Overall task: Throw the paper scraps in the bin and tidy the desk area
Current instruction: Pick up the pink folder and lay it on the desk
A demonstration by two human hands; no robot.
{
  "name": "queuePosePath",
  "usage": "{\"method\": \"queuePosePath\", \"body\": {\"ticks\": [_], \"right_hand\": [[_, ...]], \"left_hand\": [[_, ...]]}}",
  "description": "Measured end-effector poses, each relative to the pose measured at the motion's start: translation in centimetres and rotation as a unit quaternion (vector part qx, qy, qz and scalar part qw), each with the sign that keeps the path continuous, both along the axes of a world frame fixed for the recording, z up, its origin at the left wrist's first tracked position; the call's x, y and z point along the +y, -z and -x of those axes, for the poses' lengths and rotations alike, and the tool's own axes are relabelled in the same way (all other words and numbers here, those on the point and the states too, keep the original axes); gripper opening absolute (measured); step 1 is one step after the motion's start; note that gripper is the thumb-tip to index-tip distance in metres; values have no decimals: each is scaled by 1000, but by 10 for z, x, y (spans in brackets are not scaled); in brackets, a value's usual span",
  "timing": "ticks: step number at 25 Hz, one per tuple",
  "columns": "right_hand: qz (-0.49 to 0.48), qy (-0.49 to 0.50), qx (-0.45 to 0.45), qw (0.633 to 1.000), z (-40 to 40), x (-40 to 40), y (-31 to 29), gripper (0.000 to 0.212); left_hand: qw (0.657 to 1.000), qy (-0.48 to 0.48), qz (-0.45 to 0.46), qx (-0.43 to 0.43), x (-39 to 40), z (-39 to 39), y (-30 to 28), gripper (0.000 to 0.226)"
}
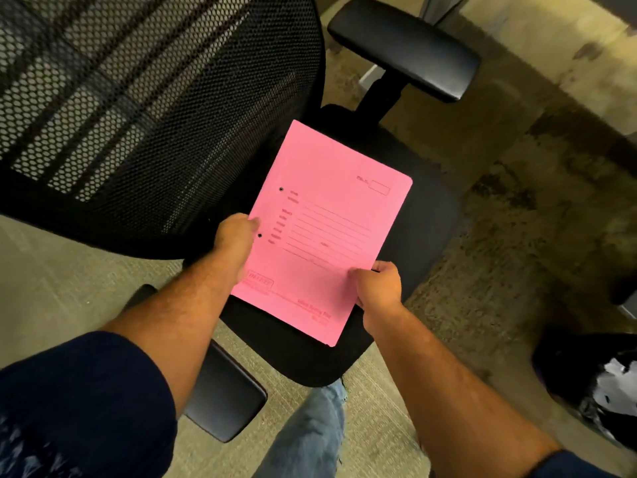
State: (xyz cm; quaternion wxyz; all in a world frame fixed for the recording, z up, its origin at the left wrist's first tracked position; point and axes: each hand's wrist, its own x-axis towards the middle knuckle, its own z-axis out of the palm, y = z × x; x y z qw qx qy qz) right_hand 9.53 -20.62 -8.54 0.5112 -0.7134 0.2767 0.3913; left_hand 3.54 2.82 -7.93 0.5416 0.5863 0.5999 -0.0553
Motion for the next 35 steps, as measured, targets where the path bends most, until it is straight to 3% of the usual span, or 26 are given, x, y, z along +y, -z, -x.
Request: {"method": "queuePosePath", "body": {"ticks": [7,17,21,28,35], "right_hand": [[-38,50,-29,998,-23,-37,-59,14],[-80,176,-81,978,-46,-112,-158,14],[-81,201,-155,964,-52,-149,-202,9],[-99,249,-251,930,-77,-224,-281,23],[-102,259,-356,892,-129,-317,-371,18]], "left_hand": [[995,-29,34,-92,-28,-11,-49,16],[983,10,54,-178,-99,-58,-145,21],[972,38,60,-223,-134,-80,-194,26],[945,107,37,-307,-206,-122,-277,16],[913,141,48,-379,-298,-194,-367,21]]}}
